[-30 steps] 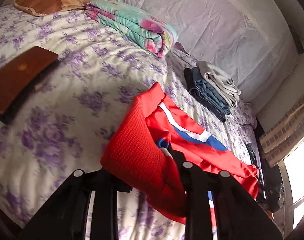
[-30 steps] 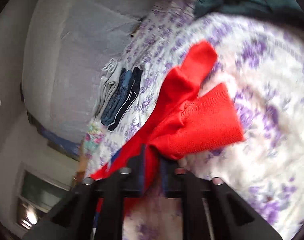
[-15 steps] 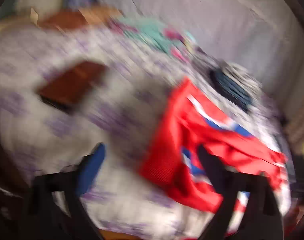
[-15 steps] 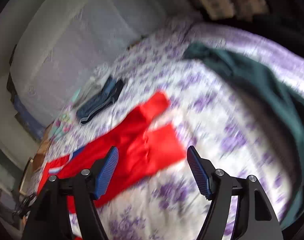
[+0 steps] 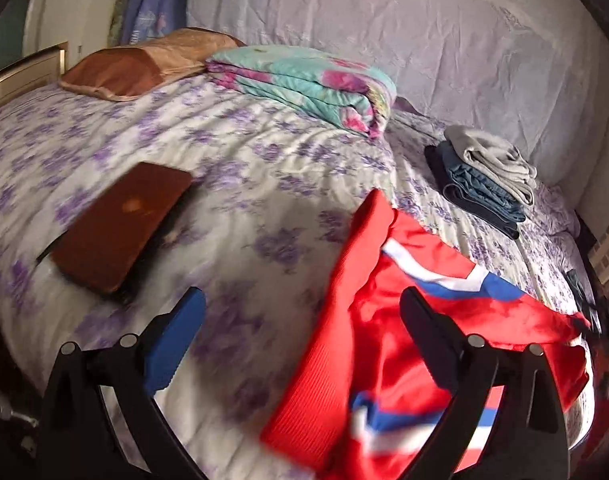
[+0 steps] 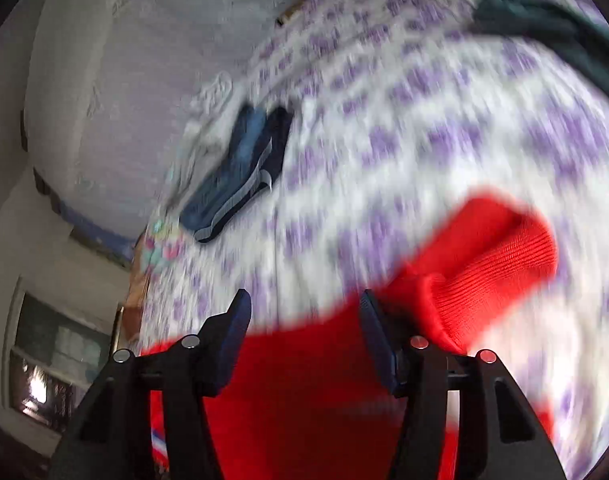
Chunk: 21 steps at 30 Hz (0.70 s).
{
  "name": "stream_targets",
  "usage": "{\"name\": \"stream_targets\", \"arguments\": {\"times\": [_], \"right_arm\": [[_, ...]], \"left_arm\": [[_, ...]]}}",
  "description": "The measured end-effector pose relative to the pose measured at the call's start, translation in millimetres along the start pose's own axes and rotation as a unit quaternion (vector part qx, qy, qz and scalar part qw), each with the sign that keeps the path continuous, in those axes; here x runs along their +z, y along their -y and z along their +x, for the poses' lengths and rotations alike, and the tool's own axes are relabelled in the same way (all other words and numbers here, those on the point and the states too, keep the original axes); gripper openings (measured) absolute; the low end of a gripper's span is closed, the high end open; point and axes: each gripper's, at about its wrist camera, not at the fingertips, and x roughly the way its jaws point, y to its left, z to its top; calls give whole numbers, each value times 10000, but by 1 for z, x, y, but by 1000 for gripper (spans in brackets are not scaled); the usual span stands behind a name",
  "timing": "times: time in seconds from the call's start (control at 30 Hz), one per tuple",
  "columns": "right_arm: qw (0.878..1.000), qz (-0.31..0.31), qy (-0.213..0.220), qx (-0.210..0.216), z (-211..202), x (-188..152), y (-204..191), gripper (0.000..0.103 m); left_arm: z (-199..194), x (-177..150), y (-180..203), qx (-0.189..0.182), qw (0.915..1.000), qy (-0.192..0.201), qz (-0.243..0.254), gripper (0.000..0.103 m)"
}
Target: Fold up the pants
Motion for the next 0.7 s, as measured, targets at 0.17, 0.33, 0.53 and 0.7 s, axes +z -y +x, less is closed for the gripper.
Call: {"name": "stream_targets", "arguments": {"times": [0.17, 0.33, 0.53, 0.7], "right_arm": [[9946, -627, 825, -32, -37, 36, -29, 59], [9825, -1261, 951, -992, -77, 7, 1, 67], [9899, -829, 561, -1000, -66, -7, 51, 78], [9962, -533, 393, -574, -40, -12, 53, 50]], "left_arm": [[20, 14, -1, 105, 9997, -220, 68, 95], [41, 29, -8, -65, 9992, -395, -16, 95], [69, 50, 0, -564, 9950, -804, -195, 95], [79, 61, 13, -554, 9942, -911, -168, 95]]}}
